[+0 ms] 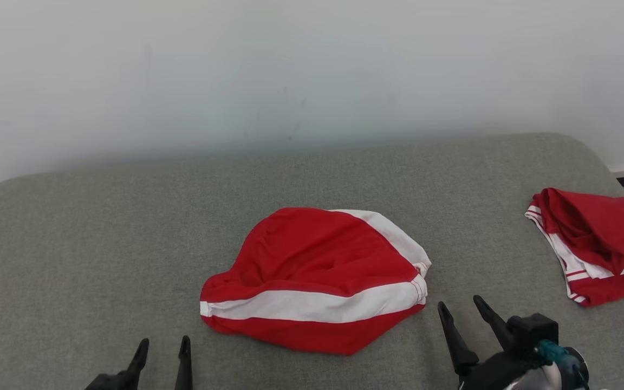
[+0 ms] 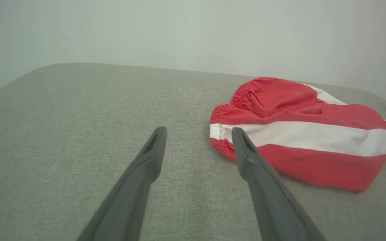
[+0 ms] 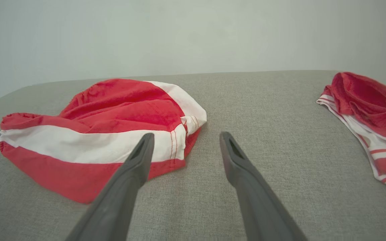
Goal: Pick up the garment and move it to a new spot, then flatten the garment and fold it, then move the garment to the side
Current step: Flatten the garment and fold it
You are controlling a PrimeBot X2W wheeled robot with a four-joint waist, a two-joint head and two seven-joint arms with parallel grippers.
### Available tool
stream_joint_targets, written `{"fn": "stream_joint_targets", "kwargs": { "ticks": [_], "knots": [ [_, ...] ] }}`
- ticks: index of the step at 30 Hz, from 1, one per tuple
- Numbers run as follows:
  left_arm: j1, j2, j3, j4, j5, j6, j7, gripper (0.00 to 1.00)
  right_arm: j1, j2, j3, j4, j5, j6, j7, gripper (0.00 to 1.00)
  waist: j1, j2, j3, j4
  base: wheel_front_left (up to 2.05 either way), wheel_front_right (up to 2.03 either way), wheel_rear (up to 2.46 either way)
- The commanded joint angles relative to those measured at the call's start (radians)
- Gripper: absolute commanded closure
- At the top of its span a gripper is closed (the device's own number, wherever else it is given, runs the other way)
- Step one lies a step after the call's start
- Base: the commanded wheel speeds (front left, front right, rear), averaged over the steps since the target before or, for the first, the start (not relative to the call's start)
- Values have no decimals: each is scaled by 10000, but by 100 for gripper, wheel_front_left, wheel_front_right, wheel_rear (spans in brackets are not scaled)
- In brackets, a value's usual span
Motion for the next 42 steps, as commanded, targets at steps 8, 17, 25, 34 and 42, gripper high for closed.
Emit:
{"fn": "stream_joint_targets", "kwargs": {
  "ticks": [8,17,25,34,42],
  "knots": [
    [-2092,2,-596,2411,282,-78,239,0,-1651,40,945,1561,907,-32,693,0,0,0,684,-173,0,0,0],
    [-3553,-91,-1161,3914,212,-138,43,0,-2943,-82,2049,2711,1874,-32,411,0,0,0,1326,-102,0,0,0],
    [-4099,-111,-1180,4789,-36,214,-16,0,-3381,-93,2835,3237,2450,-32,90,0,0,0,1381,-153,0,0,0],
    [-4201,-68,-1153,5241,-113,151,-37,0,-3671,-215,3802,3473,3258,-32,-138,0,0,0,1346,-269,0,0,0],
    [-4126,-69,-1173,5313,-76,131,-40,42,-3851,-236,4486,3721,3745,-32,-287,0,0,0,1374,-276,0,0,0]
  ]
}}
